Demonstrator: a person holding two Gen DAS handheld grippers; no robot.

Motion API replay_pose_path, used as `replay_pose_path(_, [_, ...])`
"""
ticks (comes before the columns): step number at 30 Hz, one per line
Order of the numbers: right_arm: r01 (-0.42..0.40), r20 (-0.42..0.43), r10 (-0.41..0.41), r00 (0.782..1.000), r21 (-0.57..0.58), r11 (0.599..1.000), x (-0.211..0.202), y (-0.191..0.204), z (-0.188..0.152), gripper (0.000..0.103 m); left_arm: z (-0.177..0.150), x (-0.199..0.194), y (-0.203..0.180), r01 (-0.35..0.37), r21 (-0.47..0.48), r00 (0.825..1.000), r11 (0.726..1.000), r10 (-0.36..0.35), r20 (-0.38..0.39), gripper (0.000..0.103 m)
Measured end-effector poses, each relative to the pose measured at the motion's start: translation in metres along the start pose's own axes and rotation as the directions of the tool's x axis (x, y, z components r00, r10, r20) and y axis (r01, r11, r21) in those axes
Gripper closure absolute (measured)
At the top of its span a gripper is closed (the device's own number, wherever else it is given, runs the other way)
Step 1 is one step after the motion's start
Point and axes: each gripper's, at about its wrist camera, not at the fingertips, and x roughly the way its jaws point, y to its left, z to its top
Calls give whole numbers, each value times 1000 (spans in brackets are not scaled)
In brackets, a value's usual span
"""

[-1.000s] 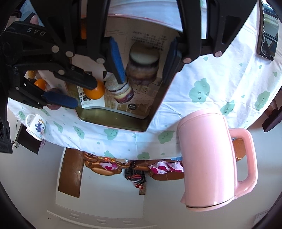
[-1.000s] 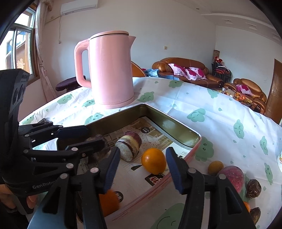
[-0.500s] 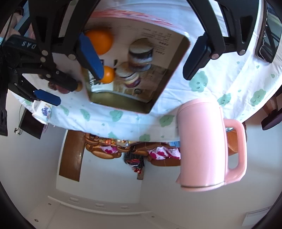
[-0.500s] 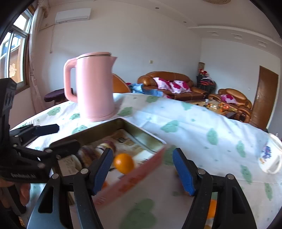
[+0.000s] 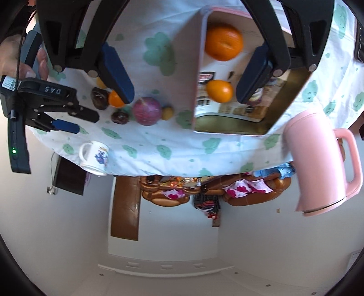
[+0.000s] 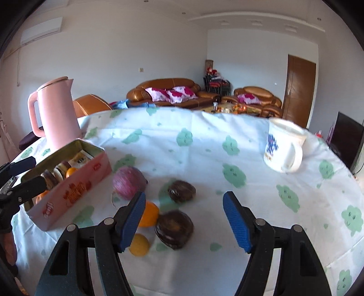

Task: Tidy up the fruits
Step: 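Withdraw both tools from the tin toward the remaining fruit, then grasp the dark brown round fruit with the right tool while the left tool grasps the small olive-green fruit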

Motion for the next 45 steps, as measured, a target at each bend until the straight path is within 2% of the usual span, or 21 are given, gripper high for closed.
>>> replay_pose_path(4, [-53,-78,53,996,-2,999,11,-2,-5,31,1,9,-17,6,29,1000,1000,-6,-18,10])
replay_pose_path(8, [-64,-141,62,988,-6,998,19,-4,-9,32,0,18,-16,16,16,999,1000,-16,-40,10])
replay_pose_path(10, [-74,-170,75,983,11,997,26,-6,-9,43,-1,21,-17,26,9,998,1000,-25,-52,10])
replay_pose_path(16, [-144,-241,160,957,83,986,42,-16,-14,44,-5,26,-25,55,9,996,998,-55,-73,10])
replay_pose_path(17, [-146,-238,162,958,84,986,42,-16,-14,49,-5,26,-26,58,13,996,998,-57,-74,10])
replay_pose_path(18, [-147,-234,161,959,78,986,40,-14,-14,58,-6,27,-28,62,16,995,998,-61,-75,10])
replay_pose_path(22, [-113,-228,121,966,51,992,37,-10,-14,58,-5,30,-37,82,26,993,996,-79,-86,10])
replay_pose_path(27, [-43,-191,58,980,82,996,25,-29,-16,58,-5,39,-54,118,47,987,992,-111,-119,11])
replay_pose_path(29, [-15,-180,32,983,94,995,20,-38,-18,58,-6,43,-64,130,66,983,989,-120,-141,17])
replay_pose_path(33, [-7,-164,29,986,131,991,14,-51,-19,58,-8,55,-85,175,97,967,980,-152,-202,40])
replay_pose_path(35, [-10,-172,35,984,147,989,17,-53,-19,58,-9,63,-93,196,102,955,975,-167,-244,43])
replay_pose_path(38, [-14,-170,40,985,154,988,17,-54,-19,58,-11,71,-101,223,97,940,970,-187,-285,53])
replay_pose_path(43, [-16,-168,44,985,165,986,17,-55,-19,58,-14,82,-106,250,76,916,965,-210,-341,55])
replay_pose_path(44, [-17,-169,45,985,165,986,17,-55,-19,58,-15,84,-106,255,72,911,964,-215,-353,59])
replay_pose_path(45, [-18,-172,46,984,164,986,17,-55,-20,58,-15,86,-106,262,66,904,963,-221,-365,69])
